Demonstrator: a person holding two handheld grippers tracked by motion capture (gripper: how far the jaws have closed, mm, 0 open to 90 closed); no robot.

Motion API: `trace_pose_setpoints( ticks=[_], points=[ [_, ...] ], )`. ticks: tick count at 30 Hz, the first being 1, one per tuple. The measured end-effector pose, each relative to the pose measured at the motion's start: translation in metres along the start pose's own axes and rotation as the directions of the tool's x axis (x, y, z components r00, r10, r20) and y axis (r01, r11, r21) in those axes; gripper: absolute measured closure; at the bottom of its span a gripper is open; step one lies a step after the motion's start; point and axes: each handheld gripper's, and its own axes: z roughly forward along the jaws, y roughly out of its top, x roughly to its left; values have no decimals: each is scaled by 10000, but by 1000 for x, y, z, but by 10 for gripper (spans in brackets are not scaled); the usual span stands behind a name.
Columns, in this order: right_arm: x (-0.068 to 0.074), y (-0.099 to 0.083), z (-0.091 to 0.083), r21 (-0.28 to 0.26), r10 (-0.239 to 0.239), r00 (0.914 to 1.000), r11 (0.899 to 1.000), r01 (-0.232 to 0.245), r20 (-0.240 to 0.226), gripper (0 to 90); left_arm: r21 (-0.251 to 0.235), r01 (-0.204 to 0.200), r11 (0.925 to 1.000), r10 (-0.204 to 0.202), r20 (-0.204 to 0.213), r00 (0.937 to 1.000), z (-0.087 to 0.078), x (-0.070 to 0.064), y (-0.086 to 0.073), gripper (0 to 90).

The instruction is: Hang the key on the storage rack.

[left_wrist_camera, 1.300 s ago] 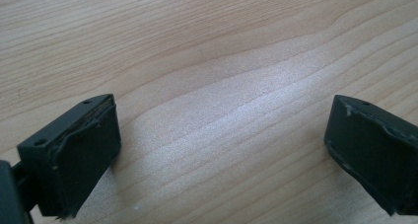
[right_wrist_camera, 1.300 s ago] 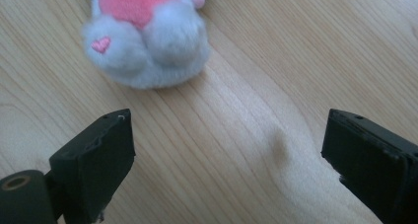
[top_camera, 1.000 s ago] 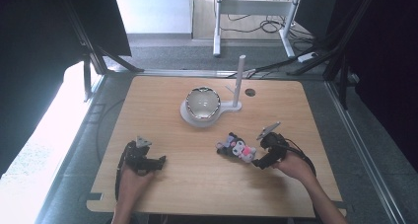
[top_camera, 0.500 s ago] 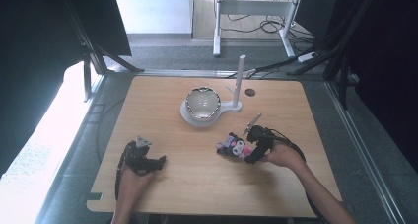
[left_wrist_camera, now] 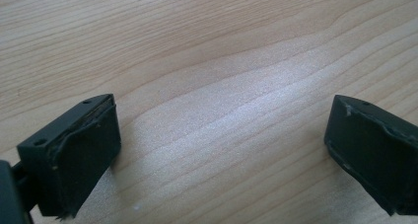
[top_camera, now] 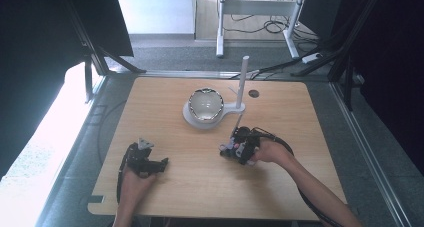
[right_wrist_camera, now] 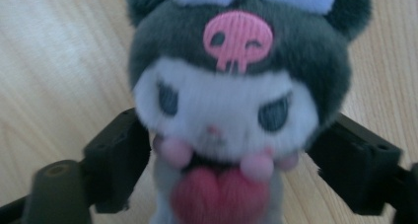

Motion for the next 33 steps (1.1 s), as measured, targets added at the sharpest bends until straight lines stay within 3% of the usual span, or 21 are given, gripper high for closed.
trace_pose_setpoints(
  ticks=[2, 8, 20, 33],
  points=[
    [0, 5, 3, 241, -57, 10000, 9997, 56, 34, 279, 0, -2, 10000, 2, 0, 10000, 0, 0, 0, 4],
    [2, 11, 3, 649, -568, 9980, 9964, 548, 280, 360, -1, 2, 10000, -2, 3, 10000, 0, 0, 0, 4],
    [-10, 1, -25, 3, -981, 9949, 9952, 981, 233, 372, -1, -8, 10000, 8, 9, 10000, 0, 0, 0, 4],
    [-34, -11, -66, -447, -1049, 9944, 9934, 1054, 132, 372, -4, -4, 10000, 4, 10, 10000, 0, 0, 0, 4]
  ],
)
